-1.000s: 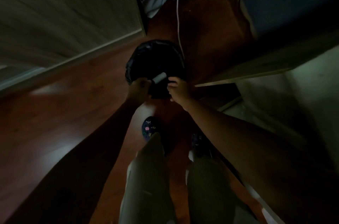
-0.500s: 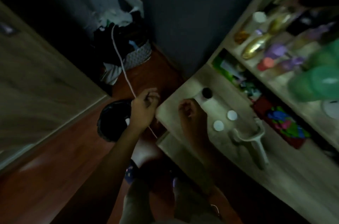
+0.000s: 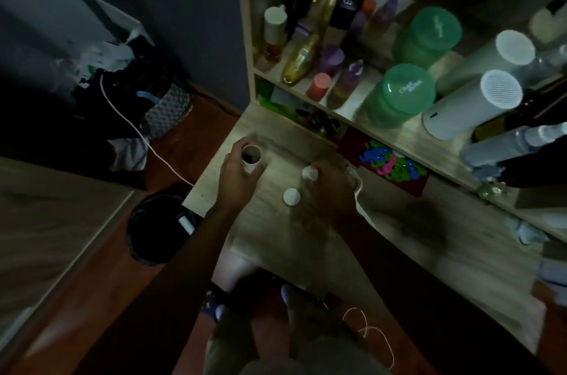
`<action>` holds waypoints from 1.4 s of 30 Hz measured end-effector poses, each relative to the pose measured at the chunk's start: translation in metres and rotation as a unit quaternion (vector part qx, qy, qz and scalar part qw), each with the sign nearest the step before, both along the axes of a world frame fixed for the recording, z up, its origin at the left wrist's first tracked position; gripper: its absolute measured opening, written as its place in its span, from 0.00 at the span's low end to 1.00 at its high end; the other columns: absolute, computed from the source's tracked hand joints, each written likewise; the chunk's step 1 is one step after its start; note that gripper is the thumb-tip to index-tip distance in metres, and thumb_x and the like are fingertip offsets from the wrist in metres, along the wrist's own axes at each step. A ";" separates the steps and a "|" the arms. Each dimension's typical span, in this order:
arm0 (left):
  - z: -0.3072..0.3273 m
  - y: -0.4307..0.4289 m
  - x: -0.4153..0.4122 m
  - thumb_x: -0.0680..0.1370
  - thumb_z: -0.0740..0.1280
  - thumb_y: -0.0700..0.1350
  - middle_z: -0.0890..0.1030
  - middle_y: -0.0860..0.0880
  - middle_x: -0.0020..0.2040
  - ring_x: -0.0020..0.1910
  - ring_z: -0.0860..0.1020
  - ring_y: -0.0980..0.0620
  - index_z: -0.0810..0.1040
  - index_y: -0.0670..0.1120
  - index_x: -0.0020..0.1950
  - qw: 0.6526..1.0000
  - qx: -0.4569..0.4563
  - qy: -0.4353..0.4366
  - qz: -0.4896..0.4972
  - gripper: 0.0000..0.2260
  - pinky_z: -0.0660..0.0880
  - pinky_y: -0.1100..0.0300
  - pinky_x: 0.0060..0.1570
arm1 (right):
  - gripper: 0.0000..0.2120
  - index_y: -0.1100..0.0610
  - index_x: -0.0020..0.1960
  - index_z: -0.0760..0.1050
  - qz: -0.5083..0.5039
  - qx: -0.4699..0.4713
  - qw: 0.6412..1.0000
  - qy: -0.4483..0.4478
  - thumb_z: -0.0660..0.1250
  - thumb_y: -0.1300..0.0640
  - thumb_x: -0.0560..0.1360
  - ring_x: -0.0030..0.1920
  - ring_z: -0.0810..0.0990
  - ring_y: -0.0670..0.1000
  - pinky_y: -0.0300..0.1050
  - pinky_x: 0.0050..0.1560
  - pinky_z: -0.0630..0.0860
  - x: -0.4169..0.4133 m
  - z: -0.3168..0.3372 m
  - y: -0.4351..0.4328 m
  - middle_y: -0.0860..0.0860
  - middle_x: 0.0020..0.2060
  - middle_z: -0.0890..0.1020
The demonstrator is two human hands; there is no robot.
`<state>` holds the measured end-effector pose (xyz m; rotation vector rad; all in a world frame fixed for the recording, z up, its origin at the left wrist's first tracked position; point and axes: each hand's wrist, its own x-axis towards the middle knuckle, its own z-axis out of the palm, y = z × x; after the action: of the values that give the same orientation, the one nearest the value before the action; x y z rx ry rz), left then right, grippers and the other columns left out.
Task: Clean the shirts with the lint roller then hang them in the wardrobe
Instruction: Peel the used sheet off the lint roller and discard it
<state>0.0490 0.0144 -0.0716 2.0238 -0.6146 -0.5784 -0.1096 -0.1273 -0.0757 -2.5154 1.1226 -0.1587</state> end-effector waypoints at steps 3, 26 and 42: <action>0.000 -0.002 -0.005 0.75 0.75 0.48 0.81 0.54 0.57 0.57 0.79 0.53 0.75 0.49 0.66 0.999 0.015 -0.029 -0.011 0.21 0.77 0.52 0.60 | 0.06 0.51 0.46 0.78 -0.001 0.026 0.998 0.062 0.69 0.50 0.71 0.38 0.81 0.51 0.39 0.39 0.67 0.003 -0.001 -0.008 0.51 0.38 0.82; 0.161 0.041 -0.049 0.83 0.55 0.62 0.71 0.53 0.73 0.67 0.76 0.46 0.63 0.66 0.73 0.991 -0.059 0.106 -0.047 0.18 0.75 0.47 0.65 | 0.10 0.45 0.52 0.82 0.085 0.424 0.851 -0.299 0.72 0.58 0.76 0.37 0.79 0.36 0.32 0.33 0.73 0.014 0.162 0.006 0.37 0.40 0.84; 0.220 0.059 -0.068 0.83 0.56 0.57 0.78 0.38 0.49 0.30 0.77 0.39 0.69 0.59 0.70 0.972 -0.139 0.181 -0.054 0.16 0.75 0.50 0.31 | 0.11 0.47 0.53 0.82 0.178 0.477 0.810 -0.291 0.71 0.61 0.76 0.42 0.81 0.39 0.32 0.40 0.74 0.011 0.206 0.029 0.41 0.42 0.86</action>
<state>-0.0193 0.0737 0.1483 1.5800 -0.5501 -0.8527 -0.0983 -0.0984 0.1304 -1.5308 0.3009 -0.1820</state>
